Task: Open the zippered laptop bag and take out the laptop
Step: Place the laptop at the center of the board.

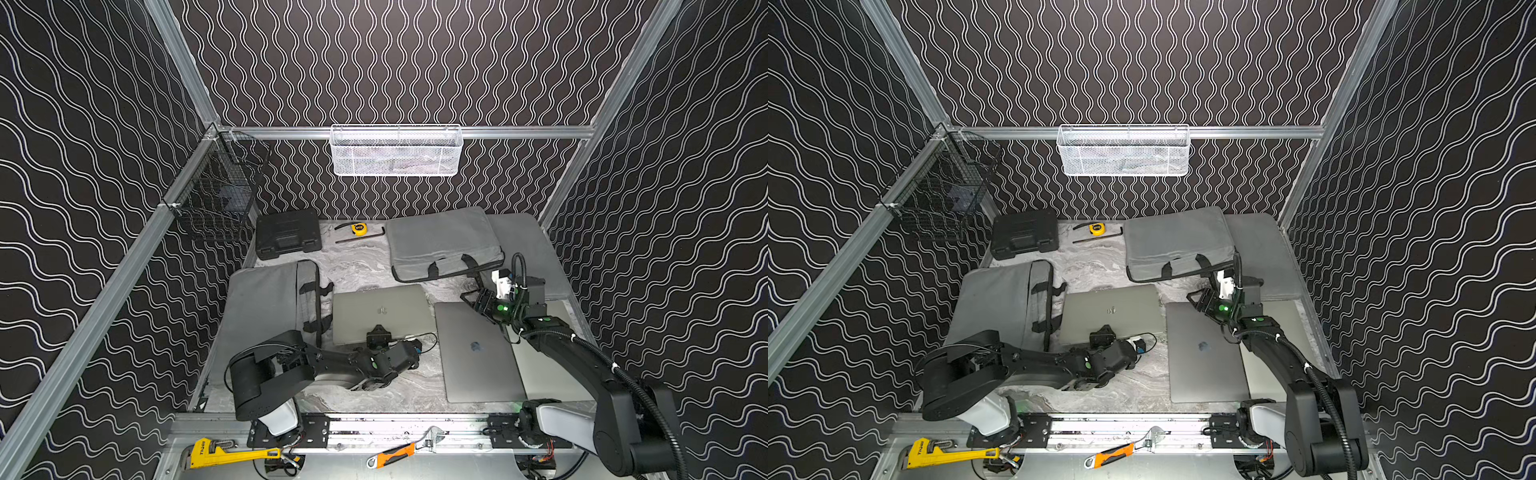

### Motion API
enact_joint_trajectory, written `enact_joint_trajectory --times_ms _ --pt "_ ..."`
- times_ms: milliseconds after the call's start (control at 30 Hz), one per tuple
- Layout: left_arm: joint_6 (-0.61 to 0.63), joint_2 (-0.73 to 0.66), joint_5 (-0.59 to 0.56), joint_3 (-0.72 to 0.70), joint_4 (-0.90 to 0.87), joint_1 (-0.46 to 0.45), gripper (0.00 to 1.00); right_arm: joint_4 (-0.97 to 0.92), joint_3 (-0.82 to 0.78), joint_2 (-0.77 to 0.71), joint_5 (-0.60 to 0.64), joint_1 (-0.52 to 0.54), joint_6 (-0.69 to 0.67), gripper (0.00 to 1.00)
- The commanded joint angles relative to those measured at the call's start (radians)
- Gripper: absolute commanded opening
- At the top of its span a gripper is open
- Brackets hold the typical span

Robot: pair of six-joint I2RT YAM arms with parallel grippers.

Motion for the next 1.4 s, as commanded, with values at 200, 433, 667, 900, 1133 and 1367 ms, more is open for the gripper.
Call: enact_joint_trajectory --times_ms 200,433,667,900,1133,1367 --pt "0.048 0.048 0.263 0.014 -0.230 0.011 0.14 0.038 -0.003 0.013 -0.021 -0.001 0.000 0.66" --pt "0.046 0.051 0.296 0.018 -0.228 -0.022 0.16 0.050 -0.008 0.031 -0.024 -0.001 0.011 0.66" --pt "0.014 0.083 0.304 0.042 -0.271 -0.028 0.25 0.052 -0.007 0.034 -0.027 -0.001 0.015 0.66" --pt "0.013 0.088 0.308 0.043 -0.273 -0.027 0.28 0.035 -0.003 0.027 -0.021 -0.001 0.008 0.66" --pt "0.001 0.113 0.314 0.056 -0.296 -0.028 0.36 0.037 -0.003 0.035 -0.026 -0.001 0.007 0.66" --pt "-0.005 0.094 0.309 0.052 -0.290 -0.028 0.43 0.018 0.003 0.025 -0.020 -0.002 -0.005 0.66"
